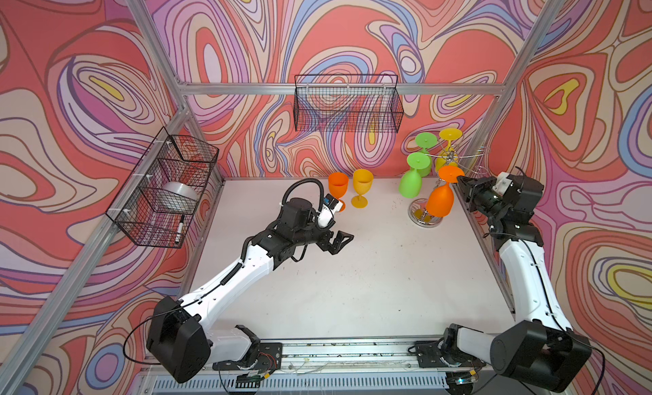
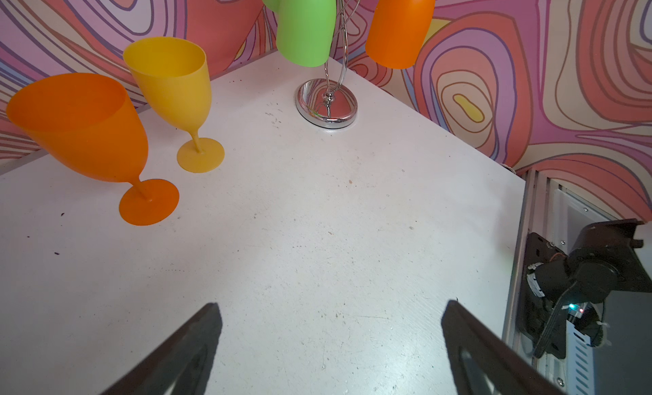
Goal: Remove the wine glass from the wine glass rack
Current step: 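Lift the orange glass off the rack hook with the right gripper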
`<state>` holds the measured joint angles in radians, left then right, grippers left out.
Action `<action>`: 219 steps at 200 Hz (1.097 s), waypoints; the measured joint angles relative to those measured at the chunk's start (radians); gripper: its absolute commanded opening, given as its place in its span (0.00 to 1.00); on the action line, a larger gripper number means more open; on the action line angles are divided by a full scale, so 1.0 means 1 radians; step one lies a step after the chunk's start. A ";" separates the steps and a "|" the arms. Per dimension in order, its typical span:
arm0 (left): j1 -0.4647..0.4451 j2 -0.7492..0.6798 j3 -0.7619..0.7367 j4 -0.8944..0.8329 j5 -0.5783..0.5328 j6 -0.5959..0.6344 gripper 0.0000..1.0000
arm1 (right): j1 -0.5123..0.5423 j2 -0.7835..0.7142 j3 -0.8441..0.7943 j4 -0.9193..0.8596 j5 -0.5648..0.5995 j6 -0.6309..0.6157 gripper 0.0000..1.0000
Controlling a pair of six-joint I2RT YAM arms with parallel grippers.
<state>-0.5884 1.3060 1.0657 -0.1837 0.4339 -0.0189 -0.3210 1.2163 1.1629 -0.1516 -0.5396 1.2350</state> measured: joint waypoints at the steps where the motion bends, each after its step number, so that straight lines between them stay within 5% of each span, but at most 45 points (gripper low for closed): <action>1: 0.000 0.000 0.000 0.000 0.000 0.000 0.97 | 0.000 0.000 0.000 -0.001 0.000 0.000 0.00; 219: 0.000 0.001 0.000 0.000 0.003 0.000 0.98 | 0.094 0.069 0.081 -0.012 0.073 -0.034 0.00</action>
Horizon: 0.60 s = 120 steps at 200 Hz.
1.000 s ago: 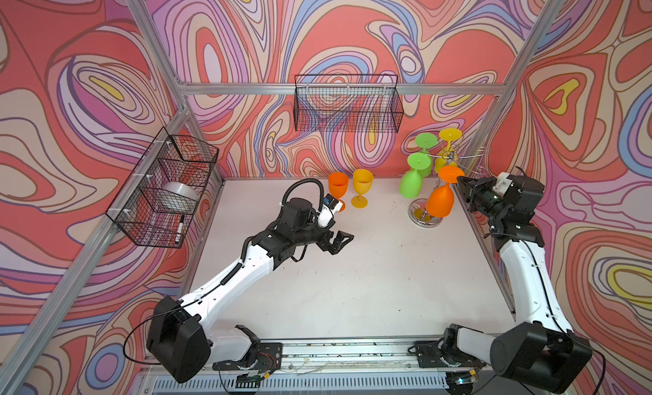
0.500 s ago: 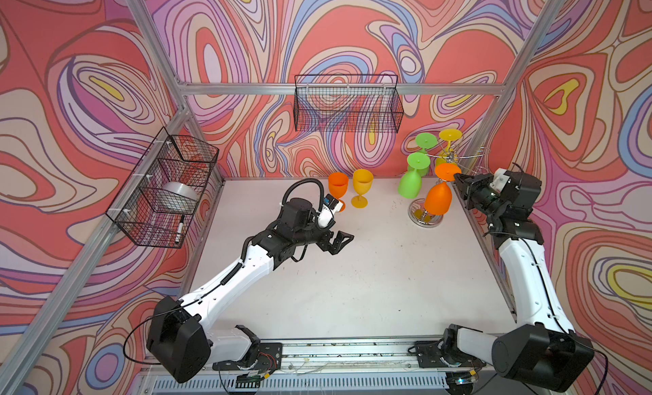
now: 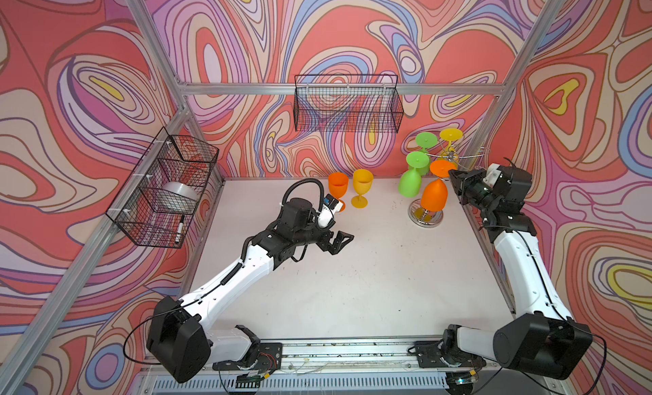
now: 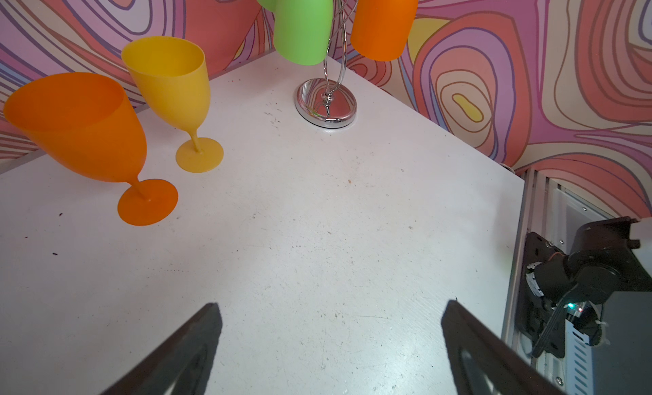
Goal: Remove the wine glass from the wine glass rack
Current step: 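Lift the orange glass off the rack hook with the right gripper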
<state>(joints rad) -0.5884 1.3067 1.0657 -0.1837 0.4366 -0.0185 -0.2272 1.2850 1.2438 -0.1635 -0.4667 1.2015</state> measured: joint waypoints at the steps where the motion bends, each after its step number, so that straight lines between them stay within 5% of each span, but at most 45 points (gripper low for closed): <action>1: 0.000 0.000 0.000 0.000 0.000 0.000 0.97 | 0.000 0.000 0.000 0.000 0.000 0.000 0.00; 120: 0.000 0.000 0.000 0.000 0.000 0.000 0.97 | 0.002 -0.005 -0.020 0.055 0.172 -0.030 0.00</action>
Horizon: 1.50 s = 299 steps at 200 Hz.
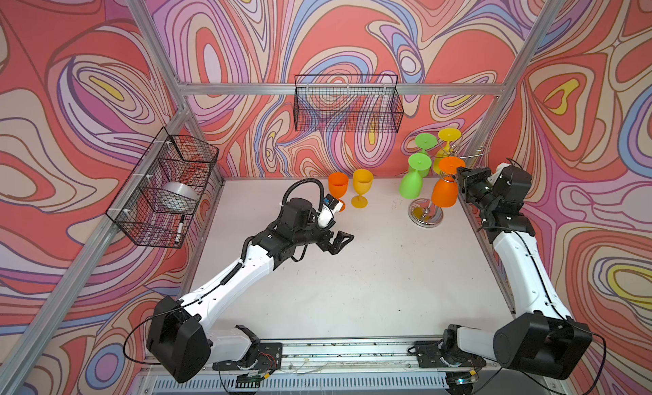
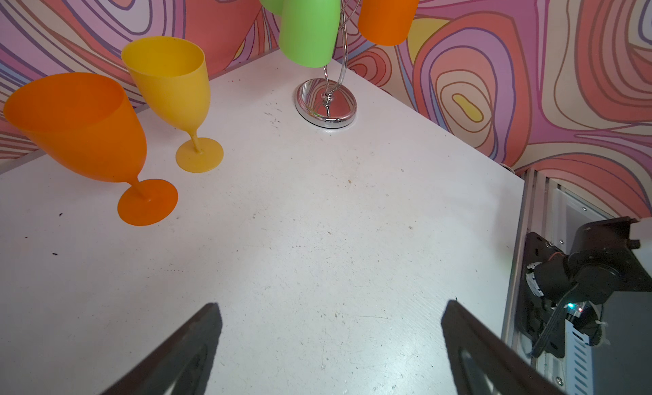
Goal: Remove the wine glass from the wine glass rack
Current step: 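Lift the orange glass off the rack hook with the right gripper, then carry the orange glass toward mid-table while the left gripper moves to meet it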
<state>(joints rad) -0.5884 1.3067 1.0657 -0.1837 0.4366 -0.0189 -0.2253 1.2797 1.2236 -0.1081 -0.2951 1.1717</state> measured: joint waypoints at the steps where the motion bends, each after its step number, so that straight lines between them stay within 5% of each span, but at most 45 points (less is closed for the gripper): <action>1: 0.000 0.000 0.000 0.000 0.000 0.000 0.97 | 0.000 0.000 -0.001 0.000 0.002 0.000 0.00; 195: -0.002 0.000 0.000 0.000 0.000 0.000 0.97 | 0.006 -0.179 -0.038 -0.190 0.140 -0.161 0.00; 253: -0.002 0.000 0.000 -0.007 0.000 0.000 0.97 | 0.084 -0.281 -0.038 -0.307 0.157 -0.262 0.00; 299: -0.002 0.000 0.005 -0.008 0.000 0.000 0.97 | 0.256 -0.285 -0.051 -0.338 0.203 -0.306 0.00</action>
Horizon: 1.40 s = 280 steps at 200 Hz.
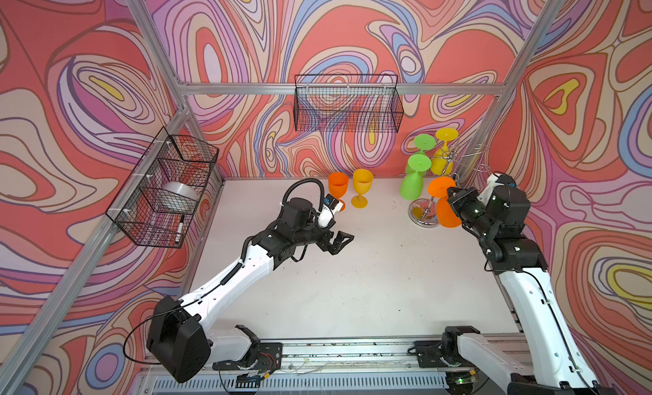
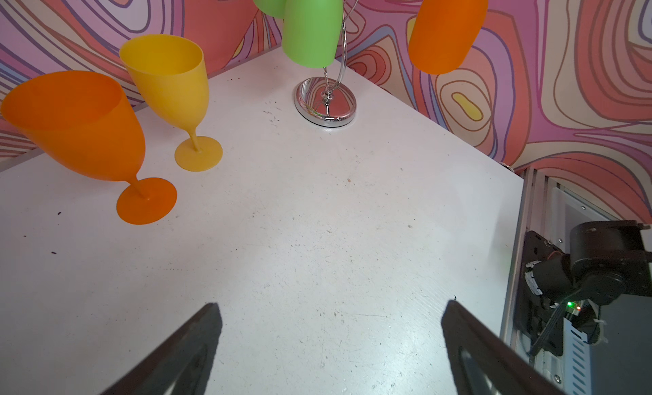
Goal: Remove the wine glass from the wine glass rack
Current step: 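Carry the orange glass toward mid-table while the left gripper moves to meet it, then close the left gripper on the orange glass foot held by the right gripper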
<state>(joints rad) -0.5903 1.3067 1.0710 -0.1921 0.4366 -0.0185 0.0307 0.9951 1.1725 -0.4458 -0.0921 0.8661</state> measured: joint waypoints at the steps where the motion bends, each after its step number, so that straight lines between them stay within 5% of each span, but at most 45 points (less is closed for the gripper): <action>1: 0.000 0.000 0.001 0.000 0.000 0.000 0.97 | 0.003 0.000 0.000 0.000 0.000 0.000 0.00; 117: 0.002 -0.042 0.054 -0.099 -0.152 0.065 0.98 | 0.724 0.128 -0.118 0.206 0.207 -0.211 0.00; 175: 0.136 -0.050 0.120 -0.157 -0.210 -0.003 0.97 | 0.752 0.159 -0.143 0.372 0.127 -0.375 0.00; 213: 0.253 -0.045 0.174 -0.222 -0.182 -0.176 0.96 | 0.756 0.158 -0.177 0.444 0.067 -0.497 0.00; 280: 0.282 -0.029 0.344 -0.423 -0.183 -0.552 0.87 | 0.832 0.195 -0.258 0.654 0.057 -0.781 0.00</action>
<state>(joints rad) -0.3088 1.2774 1.4155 -0.6155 0.2535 -0.5705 0.8631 1.1904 0.9146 0.2085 -0.0349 0.0853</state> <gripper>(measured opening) 0.887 0.049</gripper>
